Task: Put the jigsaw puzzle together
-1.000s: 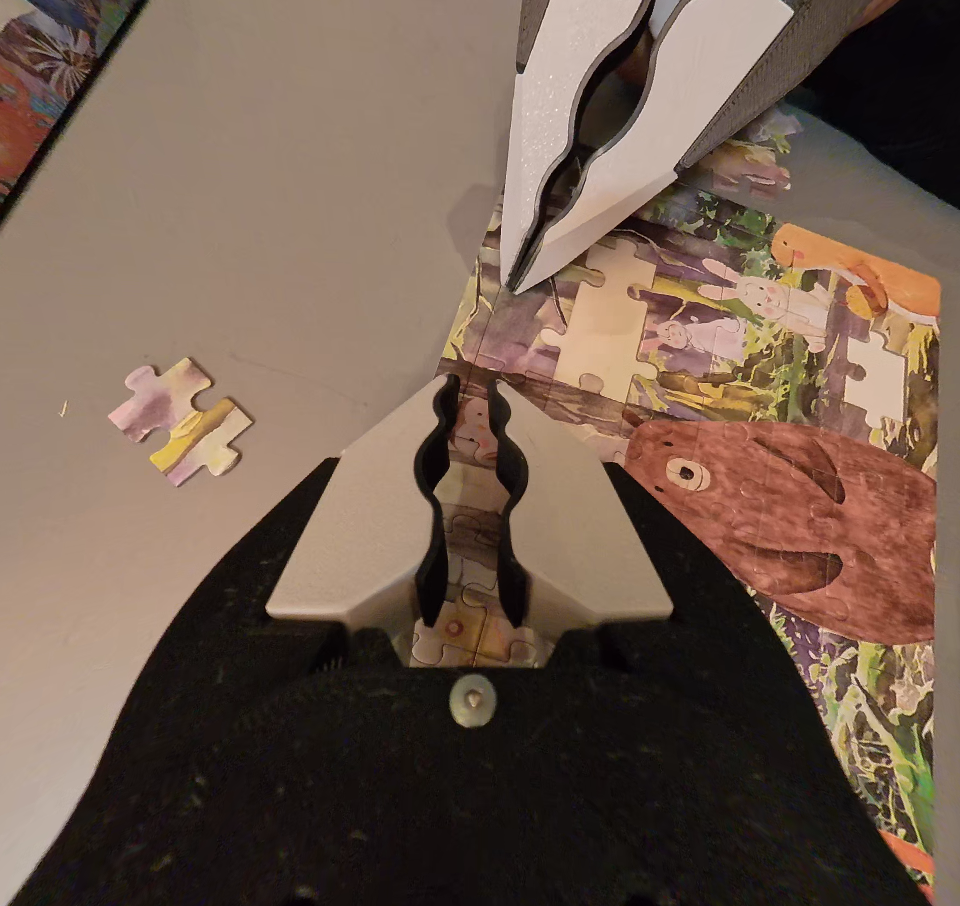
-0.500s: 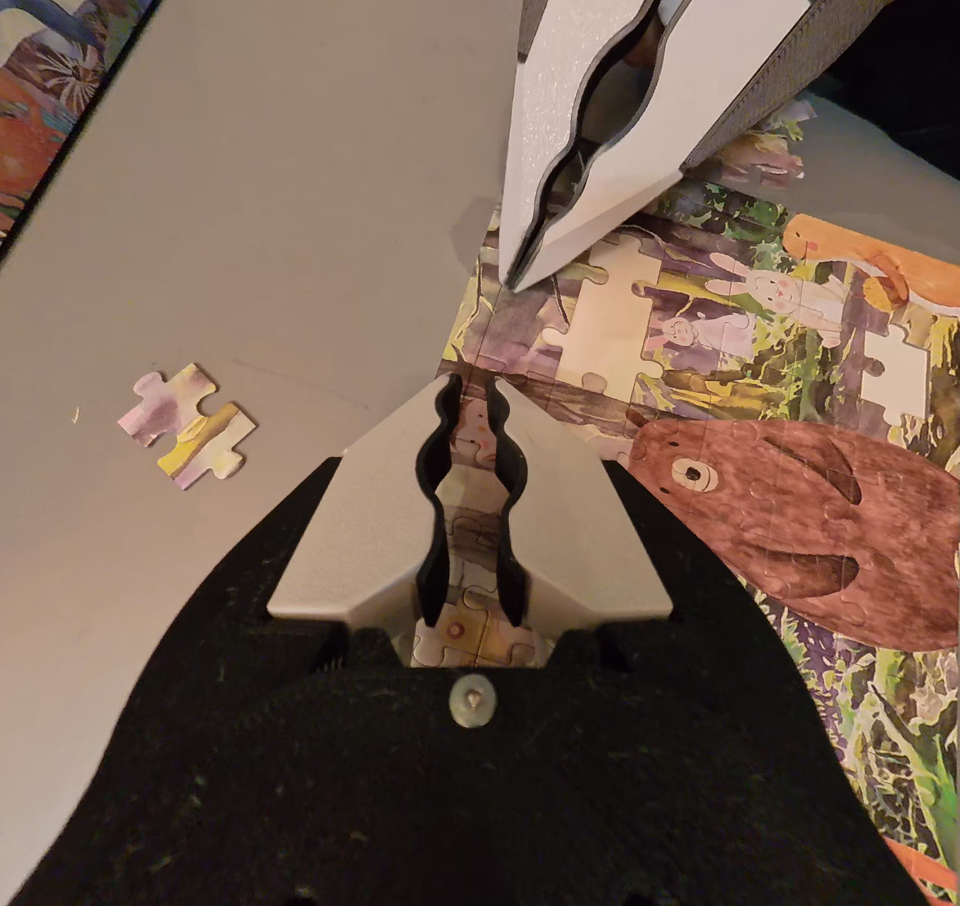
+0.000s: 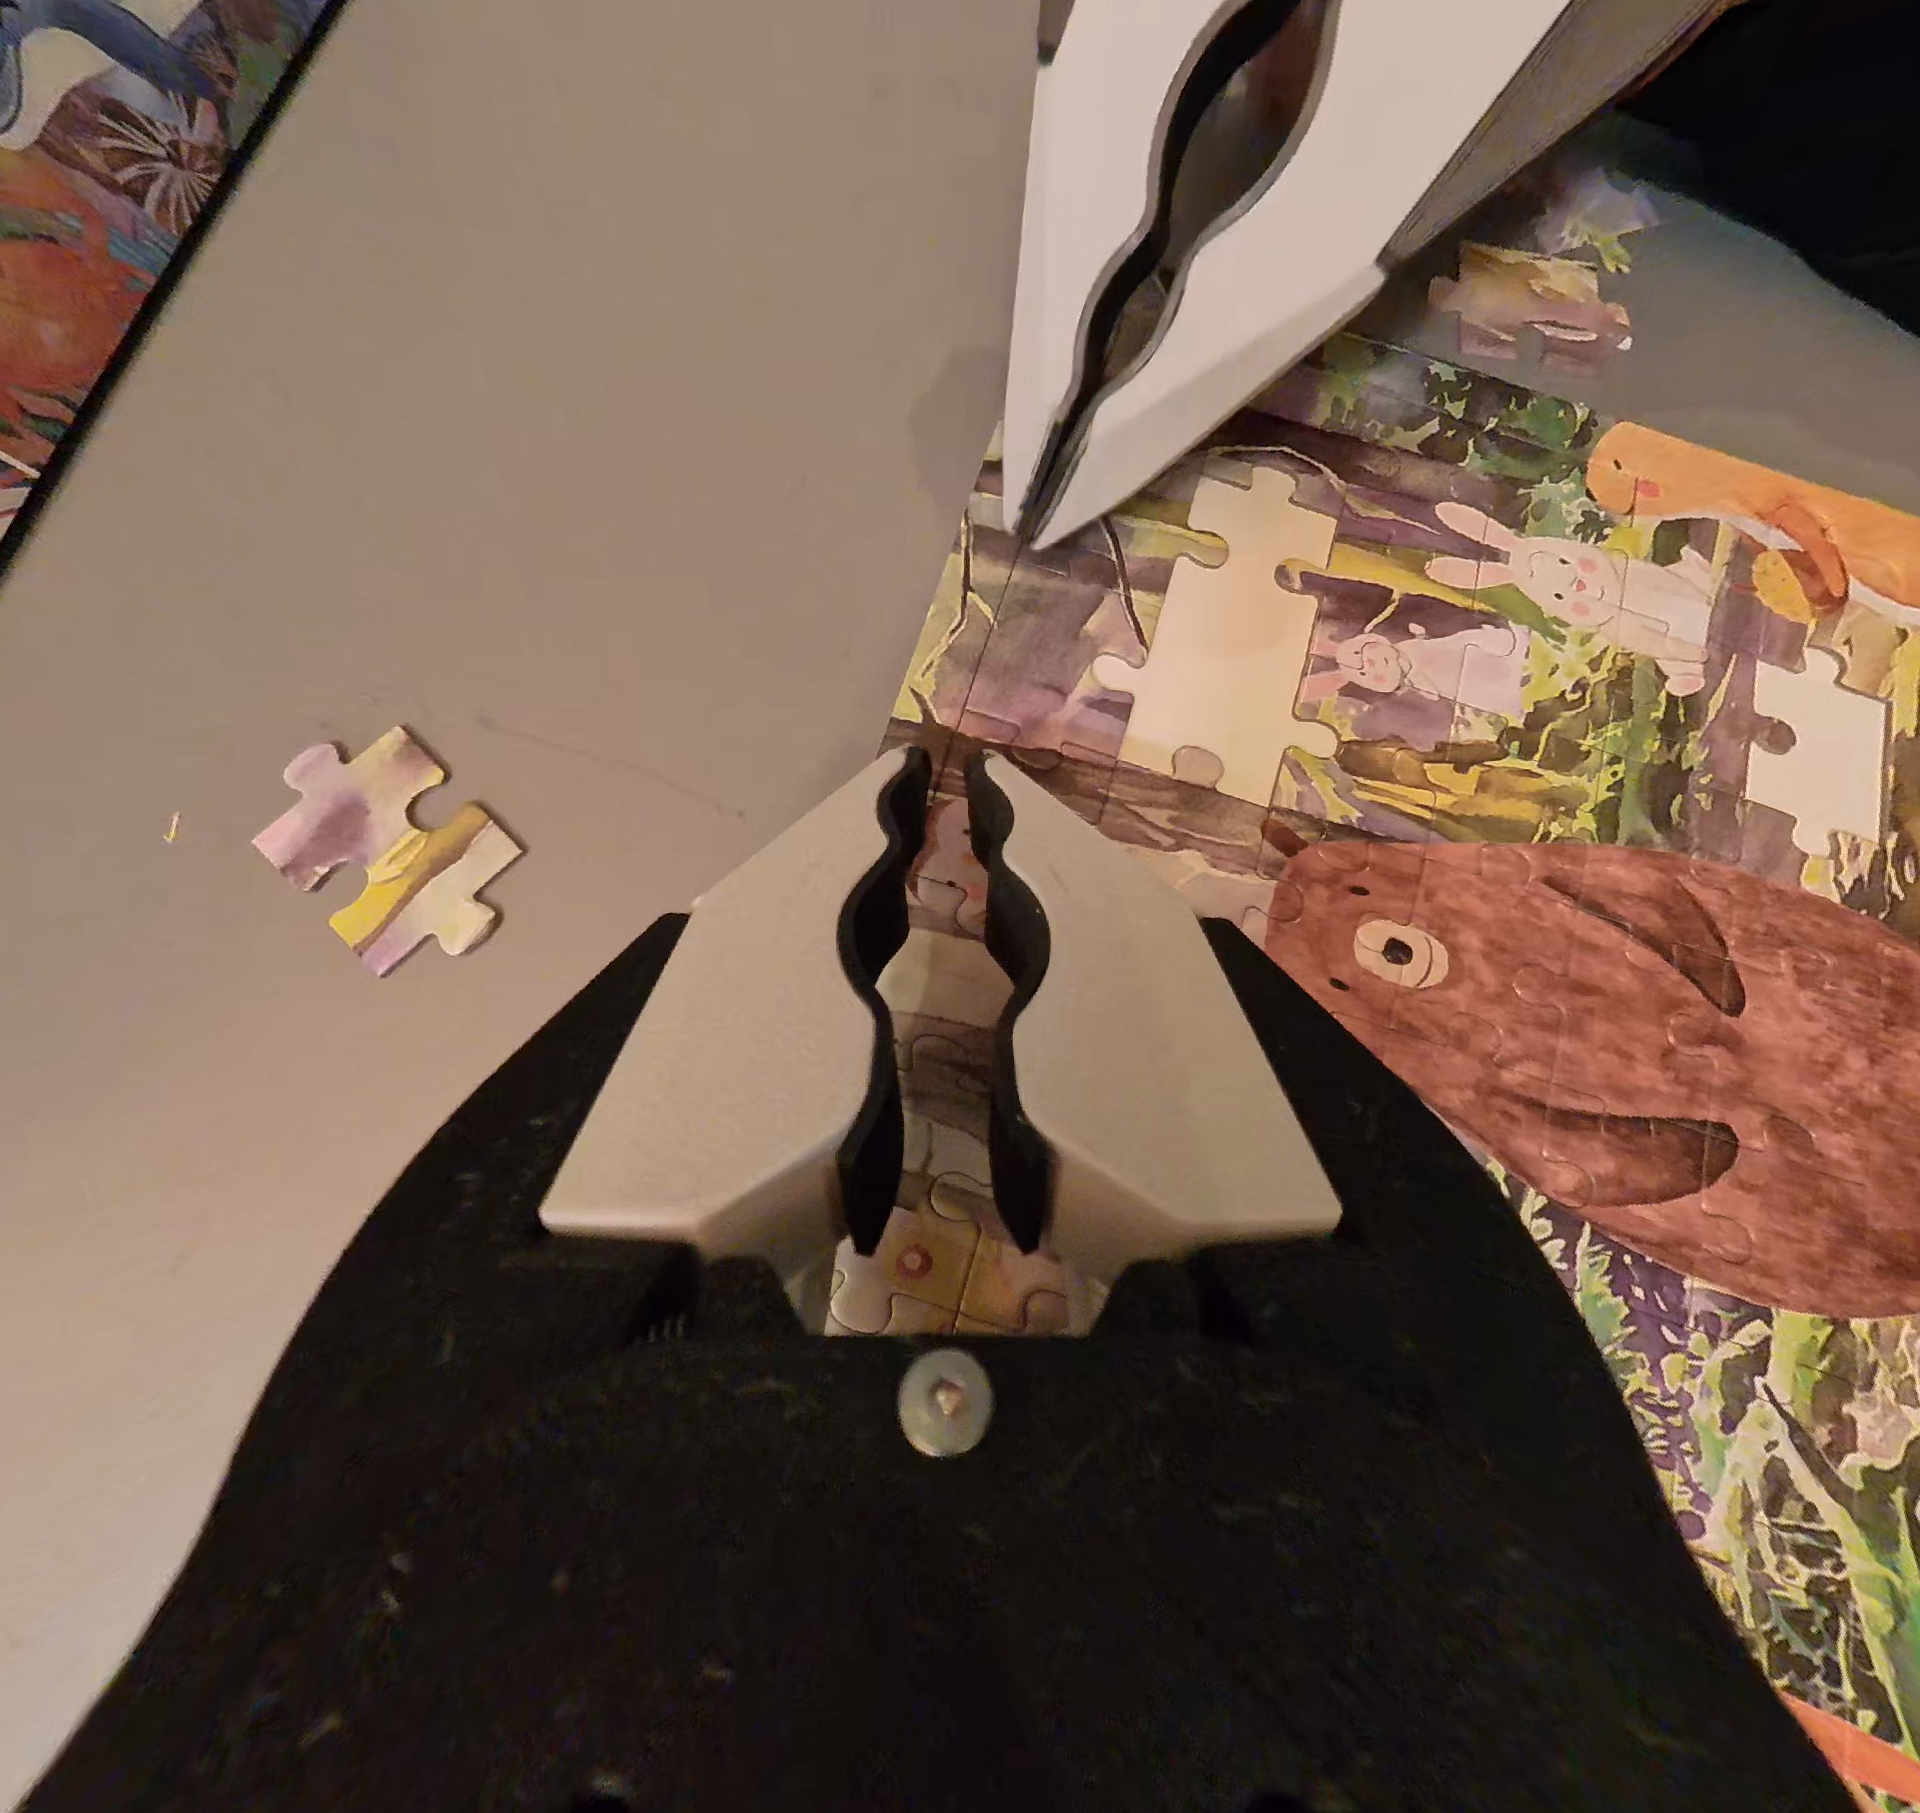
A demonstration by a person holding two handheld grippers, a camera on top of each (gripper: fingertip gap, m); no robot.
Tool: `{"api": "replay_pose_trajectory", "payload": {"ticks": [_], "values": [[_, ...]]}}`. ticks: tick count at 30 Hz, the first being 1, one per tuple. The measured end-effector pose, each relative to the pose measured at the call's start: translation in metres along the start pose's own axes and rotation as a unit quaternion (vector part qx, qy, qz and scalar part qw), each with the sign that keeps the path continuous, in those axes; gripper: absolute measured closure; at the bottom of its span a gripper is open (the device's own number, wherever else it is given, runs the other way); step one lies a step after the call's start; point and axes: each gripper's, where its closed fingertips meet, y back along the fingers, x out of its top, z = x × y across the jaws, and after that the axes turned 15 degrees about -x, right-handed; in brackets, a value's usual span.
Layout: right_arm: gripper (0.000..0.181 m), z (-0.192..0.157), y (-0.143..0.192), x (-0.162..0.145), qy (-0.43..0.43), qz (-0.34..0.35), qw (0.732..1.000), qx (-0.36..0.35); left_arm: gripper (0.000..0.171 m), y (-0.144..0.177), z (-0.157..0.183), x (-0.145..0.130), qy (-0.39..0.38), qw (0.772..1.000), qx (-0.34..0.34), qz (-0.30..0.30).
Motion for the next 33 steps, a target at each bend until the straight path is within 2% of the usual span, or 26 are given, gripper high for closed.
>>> {"api": "replay_pose_trajectory", "payload": {"ticks": [3, 6, 11, 20, 33], "values": [[0.181, -0.008, 0.003, 0.006, -0.019, 0.020, 0.999, 0.034, 0.165, 0.000, 0.000, 0.000, 0.002, 1.000, -0.001, 0.001], [0.181, -0.010, -0.003, -0.008, -0.009, -0.016, 0.999, 0.039, 0.165, 0.000, 0.000, 0.000, 0.002, 1.000, 0.000, 0.000], [0.181, 0.009, 0.021, 0.020, -0.043, 0.066, 0.997, 0.017, 0.165, 0.000, 0.000, 0.000, 0.001, 1.000, 0.001, 0.000], [0.181, 0.053, 0.044, 0.034, -0.103, 0.148, 0.982, -0.055, 0.165, 0.000, 0.000, 0.000, 0.002, 1.000, 0.000, 0.000], [0.181, 0.082, 0.066, 0.039, -0.159, 0.207, 0.961, -0.092, 0.165, 0.000, 0.000, 0.000, 0.003, 1.000, -0.001, 0.001]]}}
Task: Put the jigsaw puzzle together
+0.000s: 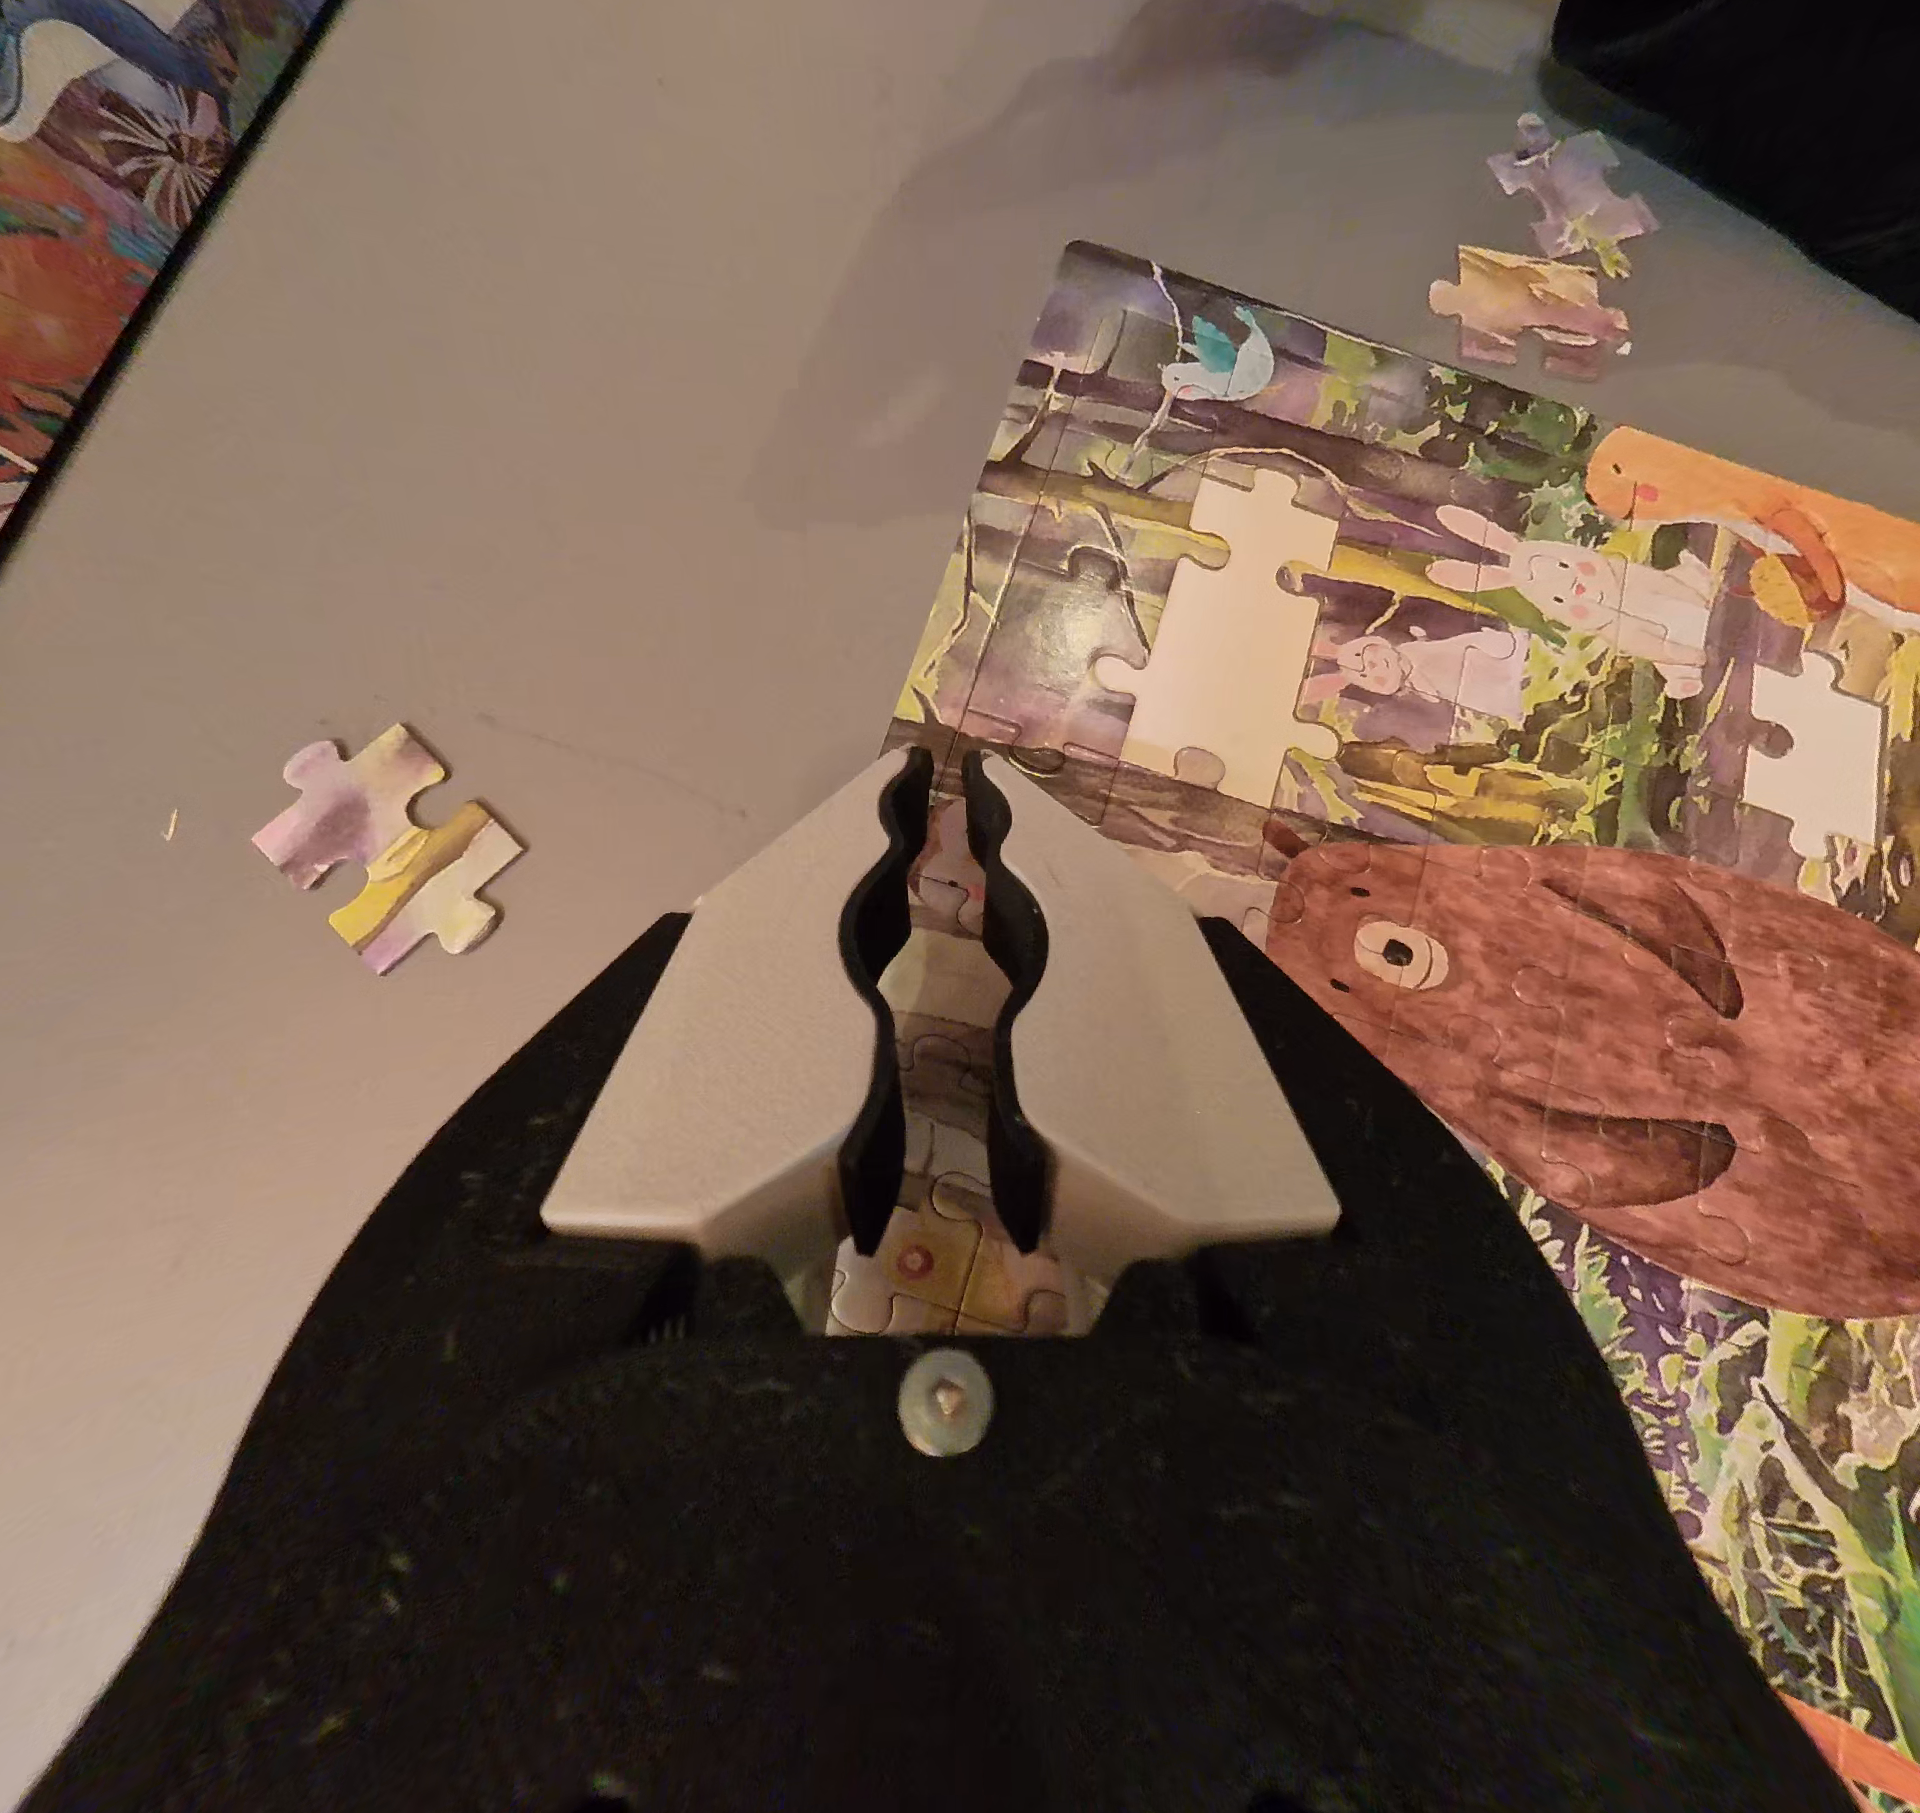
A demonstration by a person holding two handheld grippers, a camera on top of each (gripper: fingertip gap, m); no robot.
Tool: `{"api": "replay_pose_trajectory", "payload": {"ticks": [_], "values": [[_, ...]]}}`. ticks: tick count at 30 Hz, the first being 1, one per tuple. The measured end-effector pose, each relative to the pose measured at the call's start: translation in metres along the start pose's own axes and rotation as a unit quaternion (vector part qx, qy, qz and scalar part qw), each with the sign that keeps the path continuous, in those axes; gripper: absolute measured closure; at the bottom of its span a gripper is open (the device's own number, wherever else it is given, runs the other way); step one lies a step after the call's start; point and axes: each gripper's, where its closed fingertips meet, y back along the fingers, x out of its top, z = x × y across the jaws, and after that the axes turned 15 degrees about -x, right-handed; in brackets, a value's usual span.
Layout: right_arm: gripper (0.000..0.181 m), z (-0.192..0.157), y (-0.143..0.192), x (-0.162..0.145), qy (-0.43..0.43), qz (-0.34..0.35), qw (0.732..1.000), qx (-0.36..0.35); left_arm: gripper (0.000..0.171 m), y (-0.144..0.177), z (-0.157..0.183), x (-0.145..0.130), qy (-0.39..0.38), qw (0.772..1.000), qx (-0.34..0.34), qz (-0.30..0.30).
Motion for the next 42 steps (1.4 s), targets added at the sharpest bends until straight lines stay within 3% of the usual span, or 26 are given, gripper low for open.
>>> {"api": "replay_pose_trajectory", "payload": {"ticks": [10, 13, 16, 18, 23, 29, 42], "values": [[0.181, 0.022, 0.010, 0.012, -0.007, 0.033, 0.998, -0.051, 0.168, 0.001, 0.001, 0.000, -0.019, 1.000, 0.004, -0.002], [0.181, 0.032, 0.017, 0.018, -0.010, 0.048, 0.996, -0.071, 0.171, 0.034, -0.018, 0.018, -0.066, 0.992, 0.093, 0.054], [0.181, 0.045, 0.025, 0.022, -0.009, 0.060, 0.993, -0.100, 0.171, 0.070, -0.031, 0.032, -0.031, 0.985, 0.107, 0.135], [0.181, 0.055, 0.031, 0.024, -0.007, 0.062, 0.991, -0.122, 0.171, 0.079, -0.046, 0.024, 0.004, 0.982, 0.117, 0.151], [0.181, 0.074, 0.048, 0.030, 0.001, 0.072, 0.984, -0.165, 0.164, 0.074, -0.067, 0.004, 0.045, 0.982, 0.138, 0.123], [0.181, 0.081, 0.057, 0.034, -0.018, 0.088, 0.982, -0.169, 0.152, 0.061, -0.070, -0.006, 0.032, 0.984, 0.162, 0.071], [0.181, 0.070, 0.048, 0.034, 0.013, 0.087, 0.981, -0.171, 0.150, 0.054, -0.068, -0.010, 0.018, 0.985, 0.165, 0.043]]}}
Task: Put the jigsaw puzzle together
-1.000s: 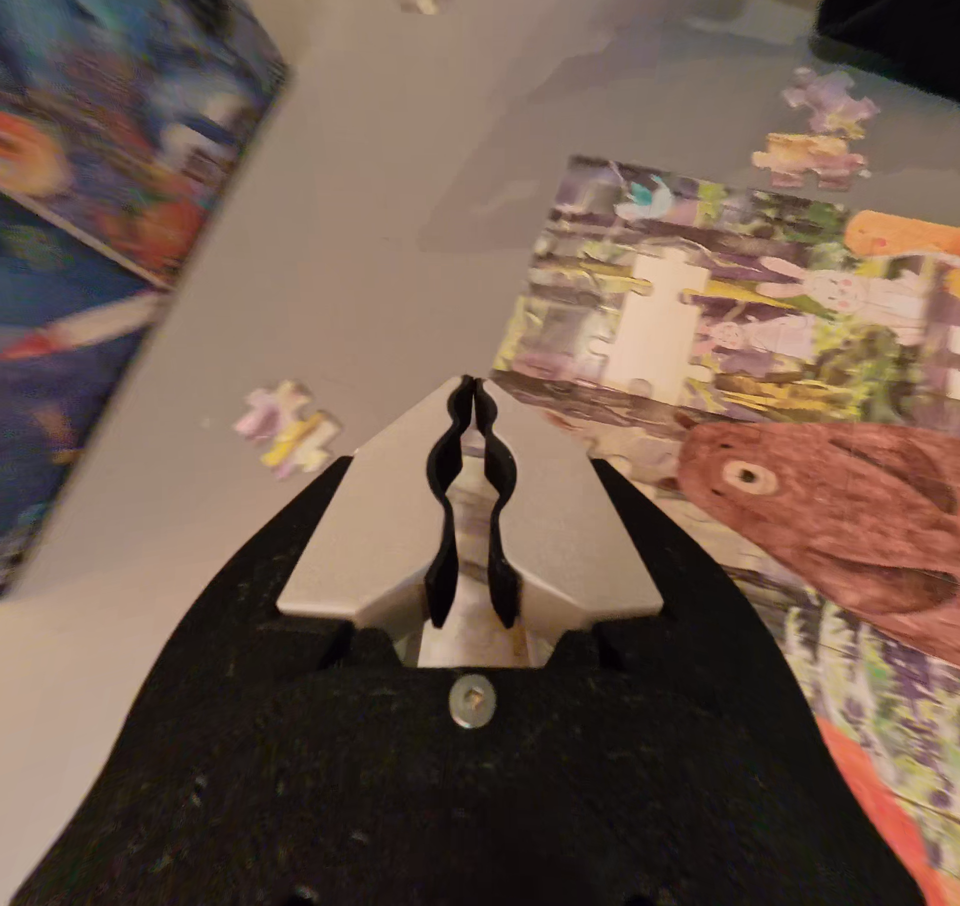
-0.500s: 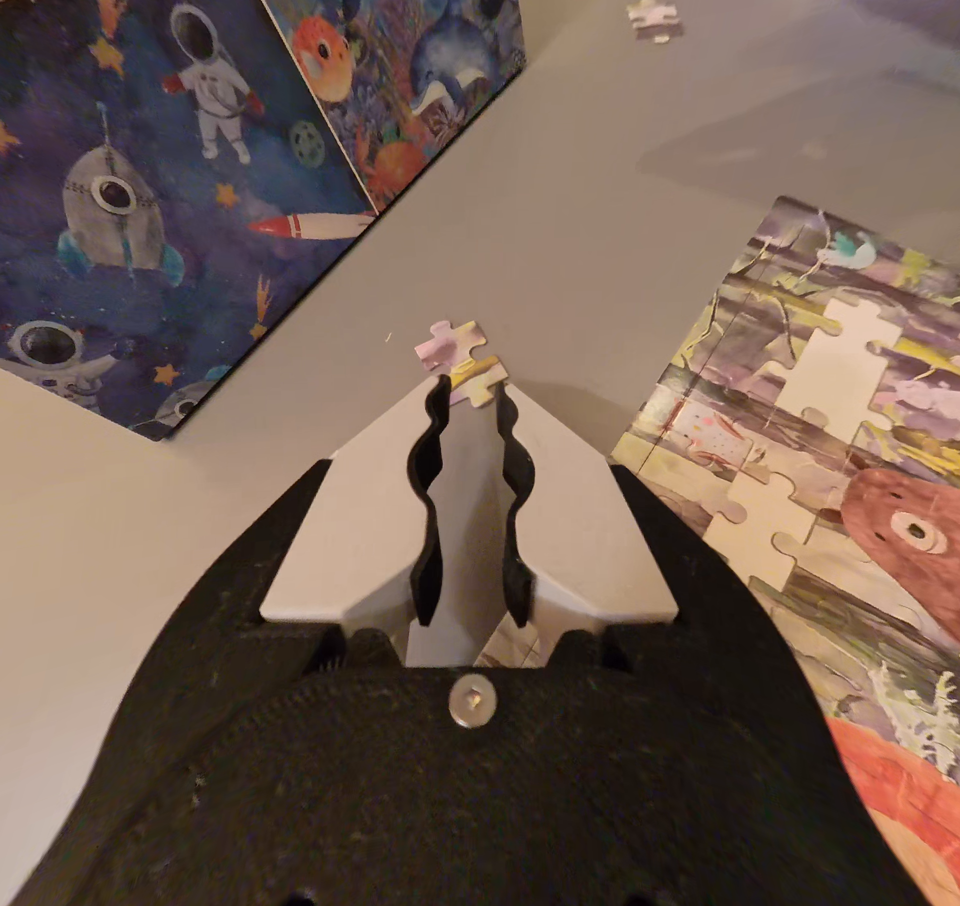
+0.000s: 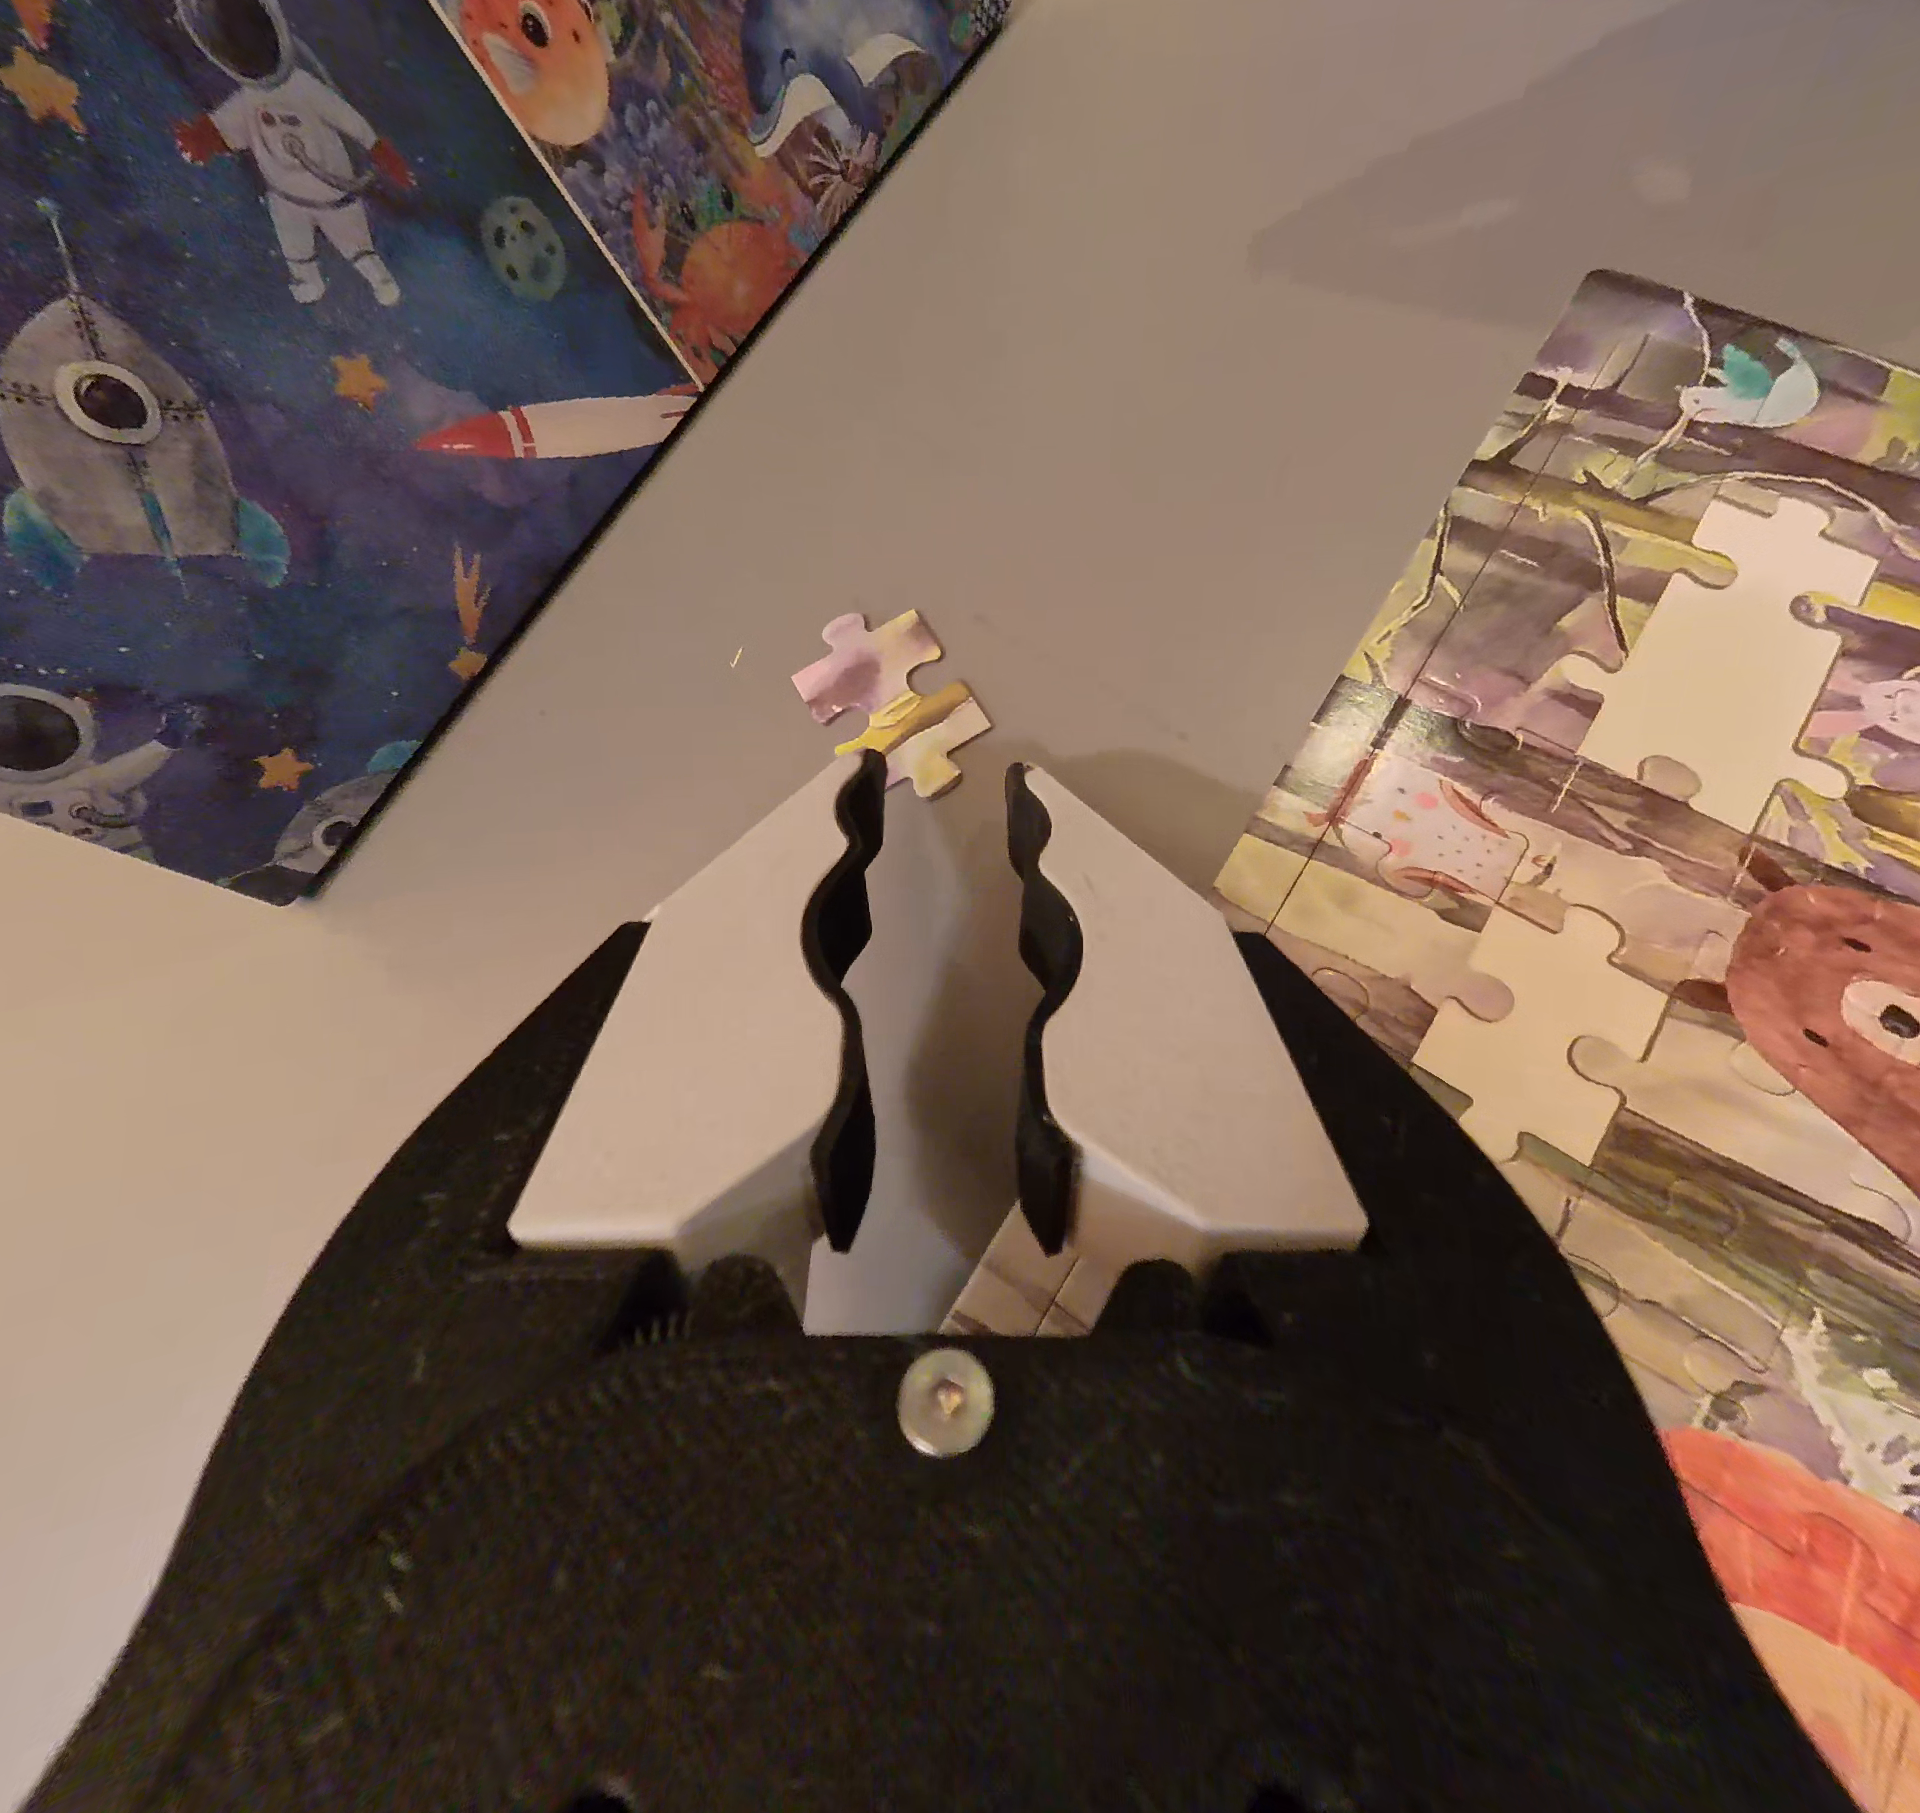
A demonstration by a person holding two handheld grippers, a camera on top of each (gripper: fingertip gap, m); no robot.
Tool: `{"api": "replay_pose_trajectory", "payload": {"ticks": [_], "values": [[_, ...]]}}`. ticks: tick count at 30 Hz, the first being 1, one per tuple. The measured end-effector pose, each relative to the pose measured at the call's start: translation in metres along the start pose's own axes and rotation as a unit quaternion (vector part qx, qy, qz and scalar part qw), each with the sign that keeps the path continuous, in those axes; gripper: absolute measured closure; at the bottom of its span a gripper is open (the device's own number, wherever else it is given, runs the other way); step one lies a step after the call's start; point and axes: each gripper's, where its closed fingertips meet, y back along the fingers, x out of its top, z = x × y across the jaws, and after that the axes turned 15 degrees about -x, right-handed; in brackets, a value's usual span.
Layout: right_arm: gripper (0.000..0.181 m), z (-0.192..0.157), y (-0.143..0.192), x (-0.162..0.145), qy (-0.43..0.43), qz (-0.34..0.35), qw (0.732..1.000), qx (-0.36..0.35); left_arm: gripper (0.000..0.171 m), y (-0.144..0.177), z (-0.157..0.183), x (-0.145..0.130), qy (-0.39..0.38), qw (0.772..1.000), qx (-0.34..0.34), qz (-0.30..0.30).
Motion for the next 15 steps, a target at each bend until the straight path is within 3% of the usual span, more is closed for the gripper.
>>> {"api": "replay_pose_trajectory", "payload": {"ticks": [15], "values": [[0.181, 0.0035, 0.0014, 0.0030, 0.001, 0.008, 1.000, -0.011, 0.151, -0.0021, 0.0028, -0.0018, -0.009, 1.000, -0.005, -0.009]]}}
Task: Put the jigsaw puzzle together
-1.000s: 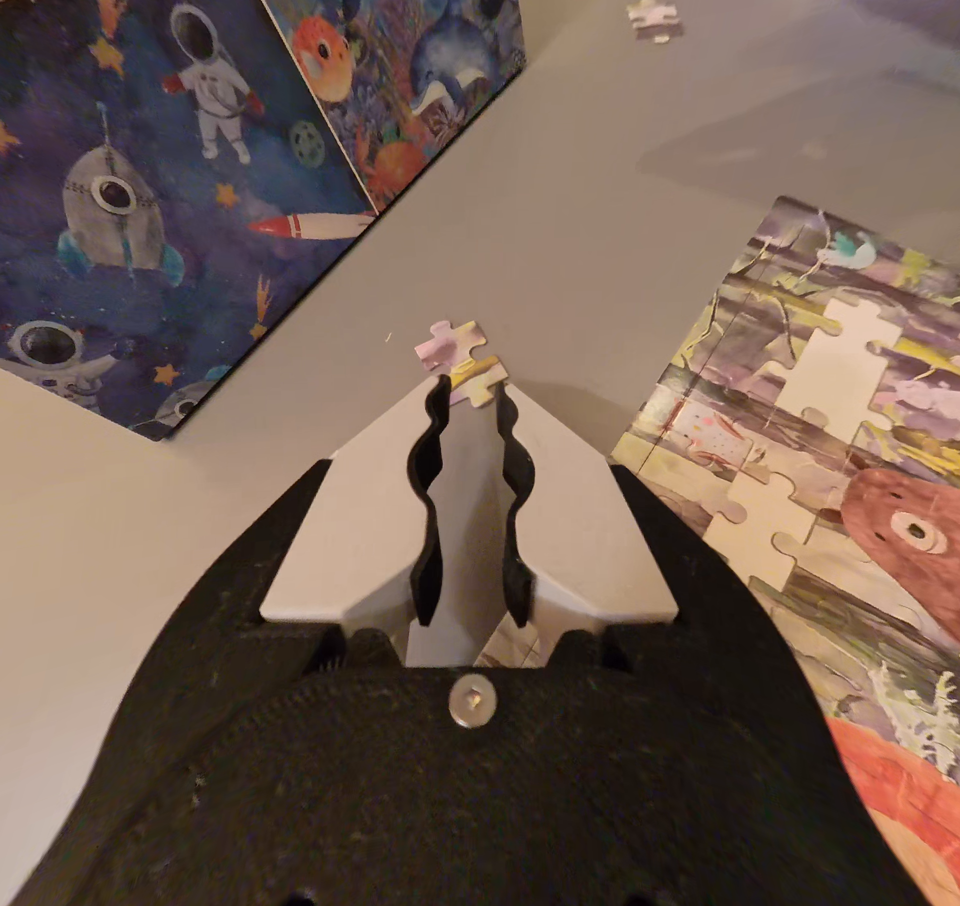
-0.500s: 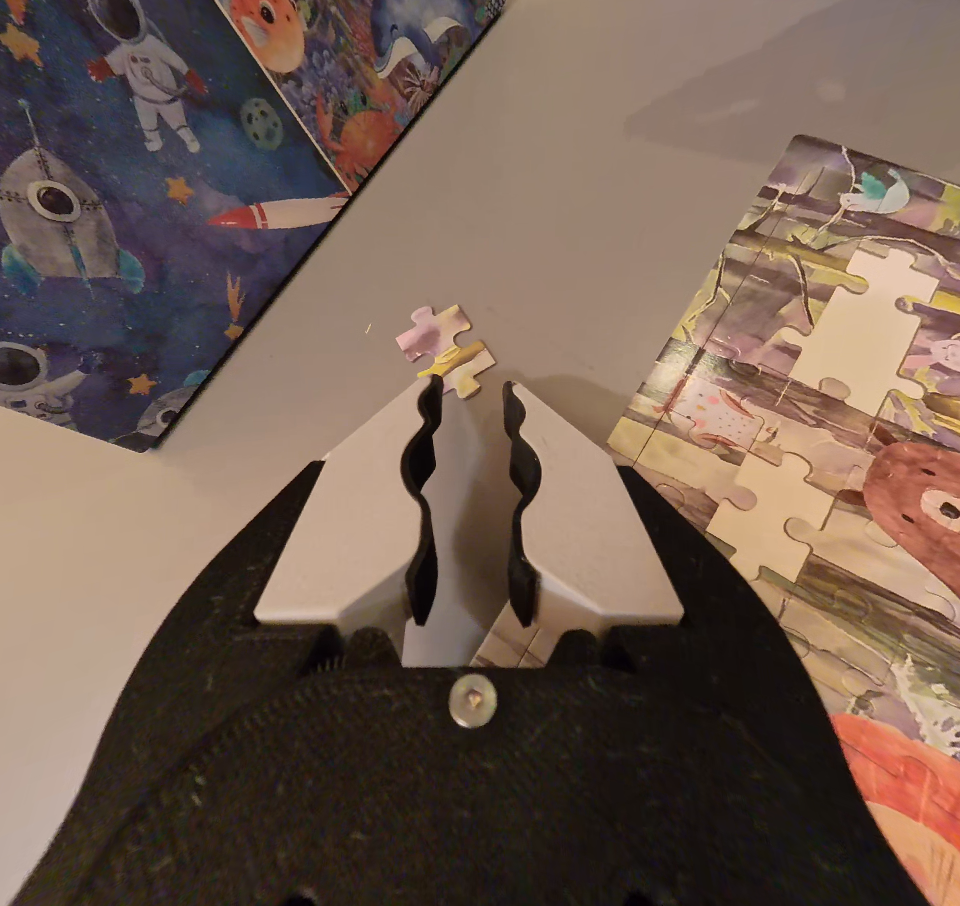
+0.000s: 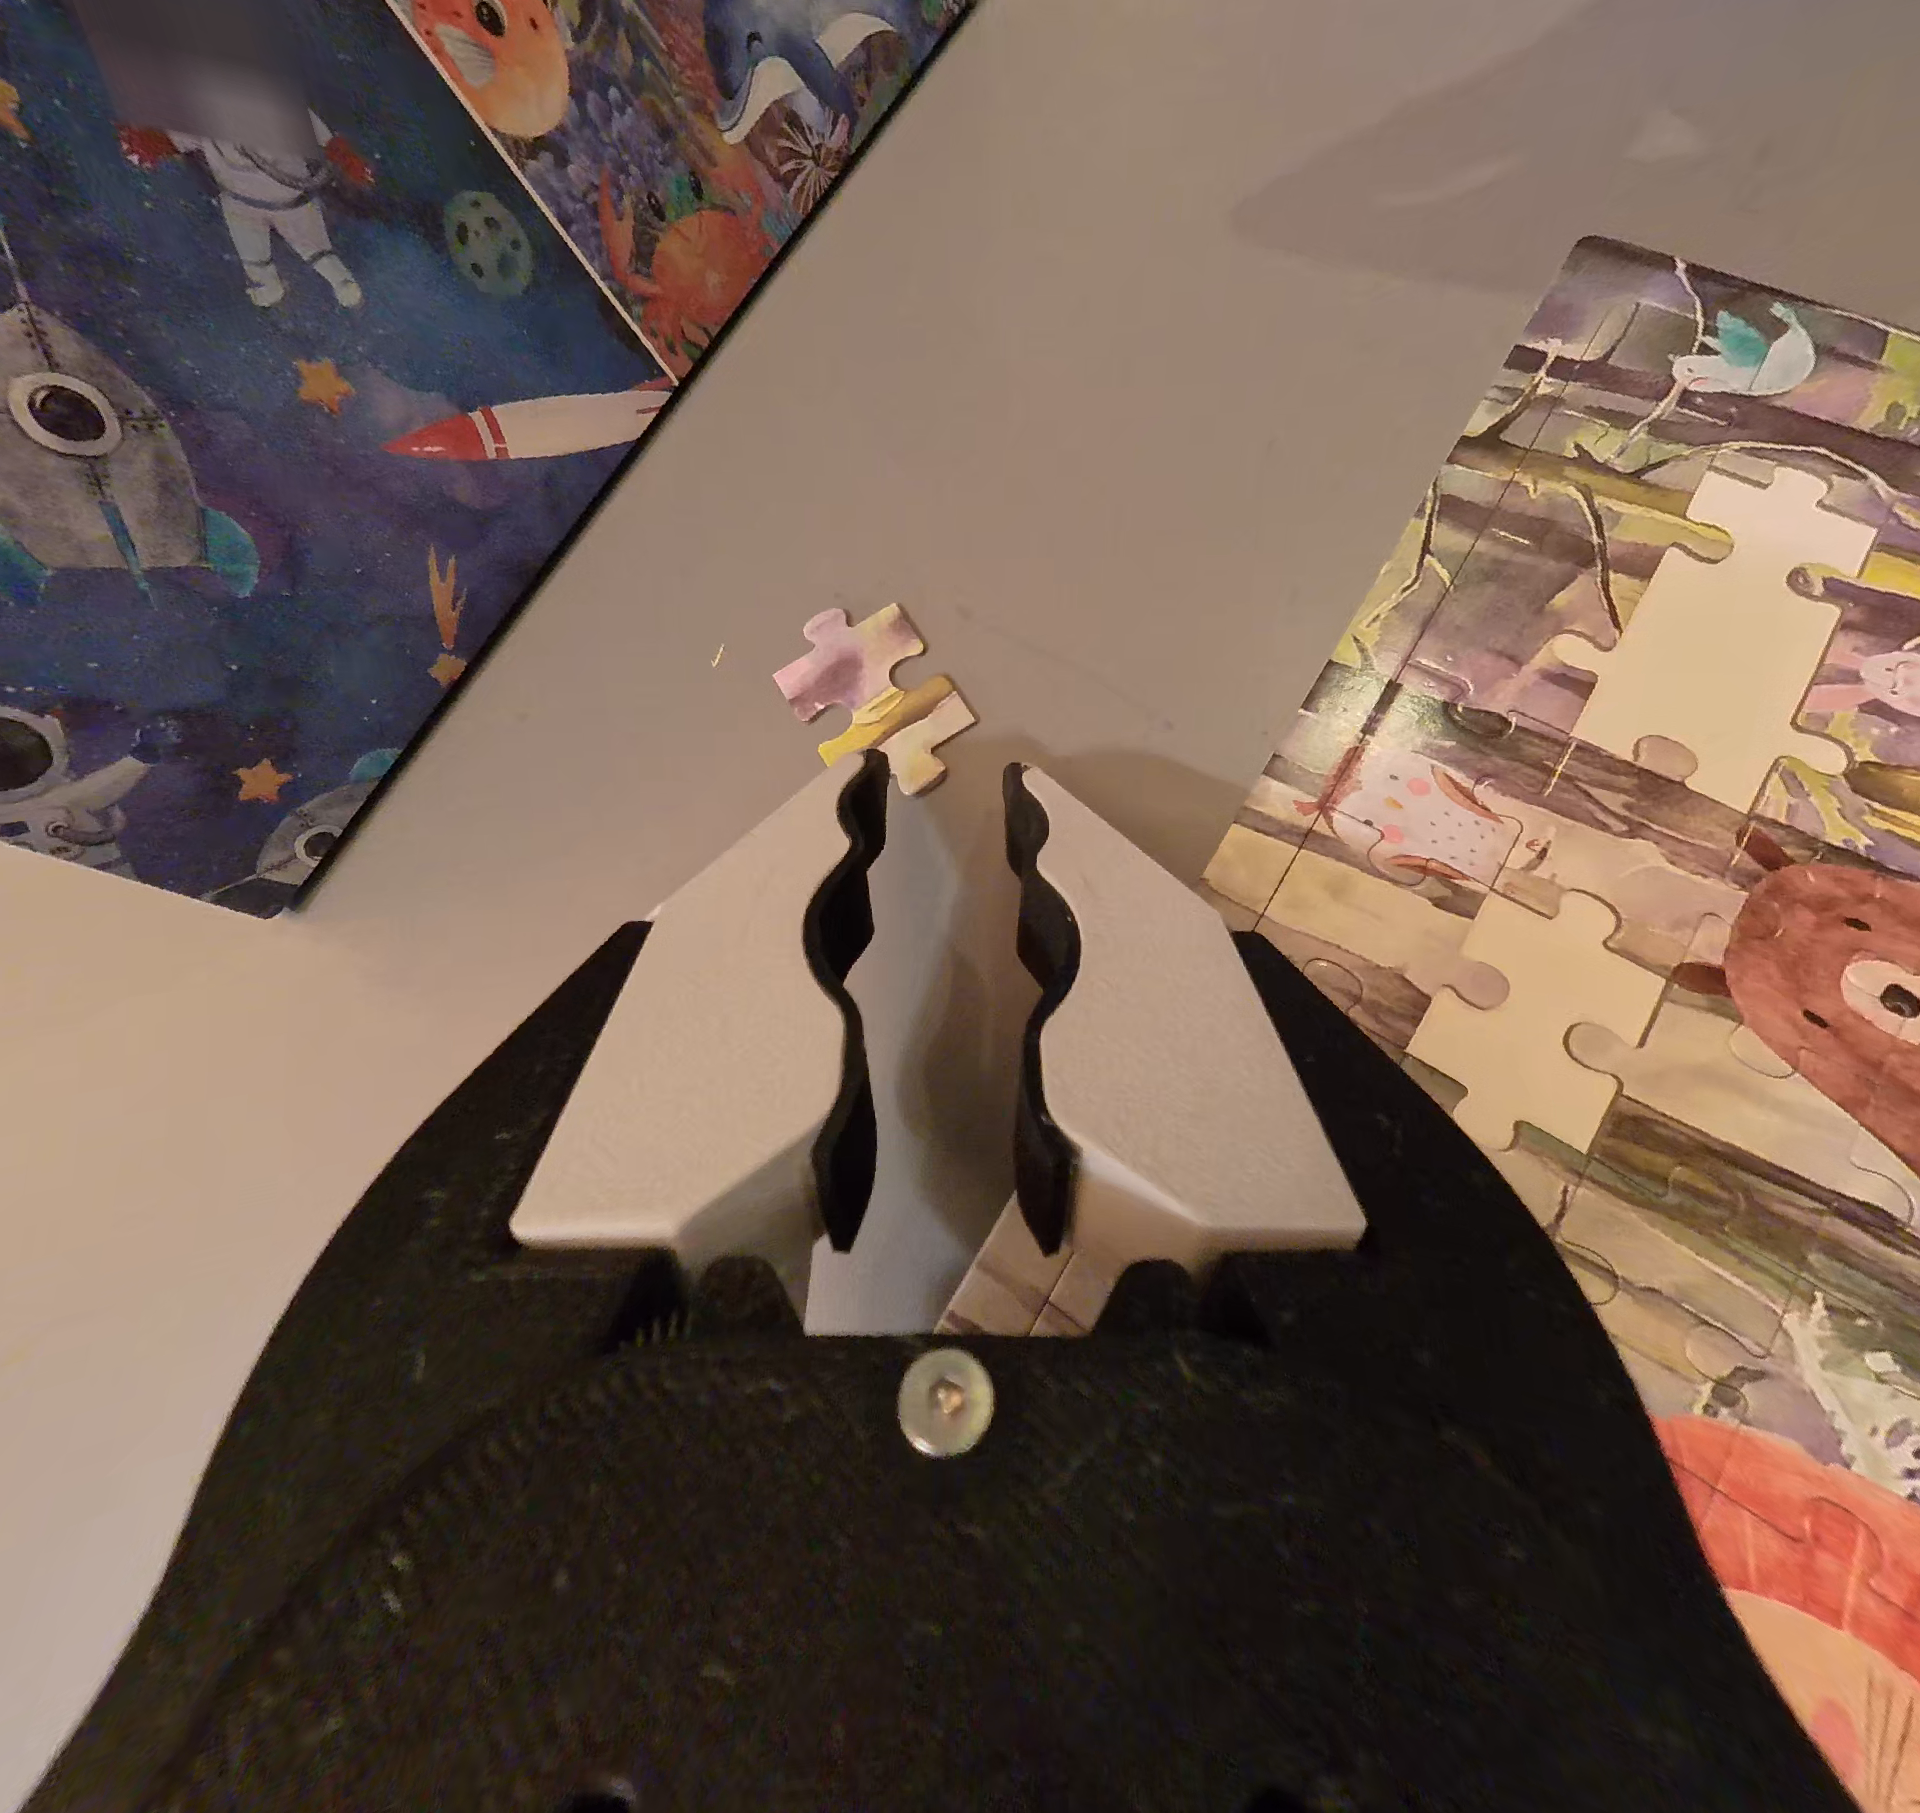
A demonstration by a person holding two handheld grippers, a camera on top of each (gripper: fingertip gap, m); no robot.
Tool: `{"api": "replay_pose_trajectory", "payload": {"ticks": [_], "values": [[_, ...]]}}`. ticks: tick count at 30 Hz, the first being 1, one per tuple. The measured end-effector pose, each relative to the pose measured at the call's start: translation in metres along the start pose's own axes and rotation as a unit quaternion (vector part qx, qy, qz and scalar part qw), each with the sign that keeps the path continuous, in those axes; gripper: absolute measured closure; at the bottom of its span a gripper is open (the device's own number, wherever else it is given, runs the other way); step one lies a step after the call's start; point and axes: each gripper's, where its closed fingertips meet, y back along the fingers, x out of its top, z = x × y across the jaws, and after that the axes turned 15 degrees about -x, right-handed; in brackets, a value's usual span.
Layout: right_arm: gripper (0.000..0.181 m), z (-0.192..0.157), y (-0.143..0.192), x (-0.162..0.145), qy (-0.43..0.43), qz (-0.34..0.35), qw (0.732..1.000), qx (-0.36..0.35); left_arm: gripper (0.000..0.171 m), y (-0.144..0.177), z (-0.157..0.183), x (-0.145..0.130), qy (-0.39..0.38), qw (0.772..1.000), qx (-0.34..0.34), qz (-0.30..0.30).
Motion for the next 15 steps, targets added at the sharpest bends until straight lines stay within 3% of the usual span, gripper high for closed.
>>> {"api": "replay_pose_trajectory", "payload": {"ticks": [15], "values": [[0.181, -0.0016, -0.0010, -0.0015, 0.004, -0.004, 1.000, 0.002, 0.151, -0.0013, 0.0004, -0.0019, 0.003, 1.000, -0.005, -0.005]]}}
